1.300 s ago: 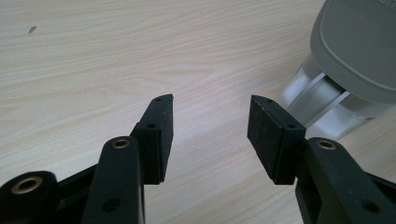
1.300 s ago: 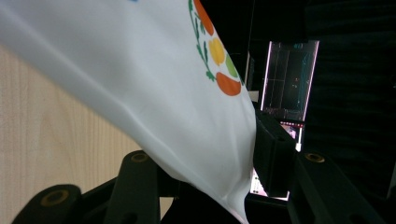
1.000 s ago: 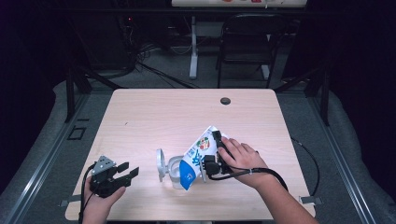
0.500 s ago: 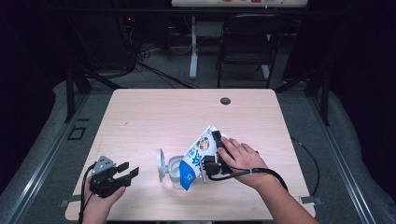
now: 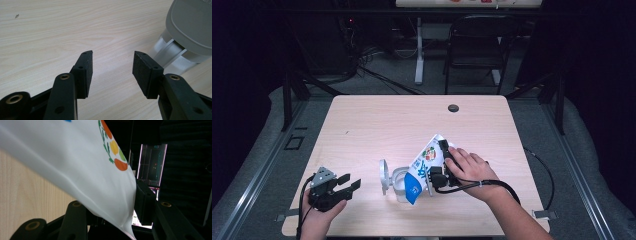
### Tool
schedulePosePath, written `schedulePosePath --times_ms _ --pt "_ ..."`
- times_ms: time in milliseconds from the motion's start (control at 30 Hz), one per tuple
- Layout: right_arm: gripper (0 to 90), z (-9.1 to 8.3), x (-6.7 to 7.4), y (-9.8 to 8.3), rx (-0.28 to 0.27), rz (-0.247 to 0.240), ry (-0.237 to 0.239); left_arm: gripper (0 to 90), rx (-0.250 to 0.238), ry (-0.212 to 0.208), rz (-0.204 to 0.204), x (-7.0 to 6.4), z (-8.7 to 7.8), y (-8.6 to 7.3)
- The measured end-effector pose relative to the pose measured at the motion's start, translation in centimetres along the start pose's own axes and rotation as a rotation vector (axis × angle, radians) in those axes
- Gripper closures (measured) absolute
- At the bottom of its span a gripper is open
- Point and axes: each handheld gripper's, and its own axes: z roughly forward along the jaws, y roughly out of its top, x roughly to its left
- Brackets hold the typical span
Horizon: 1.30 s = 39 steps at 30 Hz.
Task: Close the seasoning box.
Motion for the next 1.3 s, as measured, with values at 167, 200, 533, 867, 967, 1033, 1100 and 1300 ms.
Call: schedulePosePath --times_ms 167,200,533,867,967,1033,1100,1300 --pt "60.8 -0.05 -0.01 0.03 0.003 -0.001 0.002 51.2 -0.001 0.0 -0.002 -0.05 0.03 0.0" --pt "60.9 -0.07 0.01 0.05 0.004 -0.002 0.002 51.3 -0.001 -0.001 -0.002 -0.05 0.04 0.0" --pt "61.2 -0.08 0.12 0.15 -0.012 0.002 -0.003 51.3 -0.002 0.0 -0.001 -0.04 0.01 0.01" --pt "61.5 -0.16 0.06 0.32 -0.013 -0.01 -0.01 51.3 -0.002 -0.001 -0.002 -0.02 0.0 0.01" --pt "61.6 -0.16 0.06 0.32 -0.013 -0.01 -0.01 51.3 -0.002 -0.001 -0.002 -0.03 0.0 0.01" --pt "61.6 -0.18 0.04 0.33 -0.014 -0.013 -0.011 51.3 -0.003 -0.001 -0.002 -0.04 0.01 0.02" --pt "61.7 -0.23 -0.02 0.36 -0.014 -0.018 -0.01 51.2 -0.003 -0.002 -0.002 -0.08 0.02 0.02" --pt "61.8 -0.26 -0.04 0.46 -0.021 -0.021 -0.014 51.3 -0.004 -0.001 -0.003 -0.04 0.0 0.02"
